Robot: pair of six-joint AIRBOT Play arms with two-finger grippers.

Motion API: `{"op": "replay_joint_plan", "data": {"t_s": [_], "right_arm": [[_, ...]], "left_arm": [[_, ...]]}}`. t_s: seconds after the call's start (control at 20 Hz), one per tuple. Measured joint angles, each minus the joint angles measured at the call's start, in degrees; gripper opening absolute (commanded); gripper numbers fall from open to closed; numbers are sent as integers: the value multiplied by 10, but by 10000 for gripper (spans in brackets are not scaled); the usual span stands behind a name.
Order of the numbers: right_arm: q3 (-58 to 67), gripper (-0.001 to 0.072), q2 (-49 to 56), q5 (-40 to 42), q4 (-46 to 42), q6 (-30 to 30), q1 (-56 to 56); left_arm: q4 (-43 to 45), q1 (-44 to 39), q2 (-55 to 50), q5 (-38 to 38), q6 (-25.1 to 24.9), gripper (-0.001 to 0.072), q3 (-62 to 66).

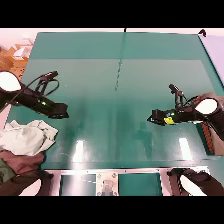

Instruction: Fold the shirts.

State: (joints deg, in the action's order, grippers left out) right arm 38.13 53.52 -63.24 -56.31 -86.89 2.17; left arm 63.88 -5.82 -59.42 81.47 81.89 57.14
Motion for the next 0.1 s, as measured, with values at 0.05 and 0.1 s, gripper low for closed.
{"op": "replay_joint_plan", "data": {"t_s": [0.05,0.1], "right_arm": [[-2,17,-2,0,5,0,5],[-4,18,-3,2,7,0,8]], "left_arm": [[0,-1,4,-2,2,21,-4],[0,-2,6,-5,3,21,-8]]}}
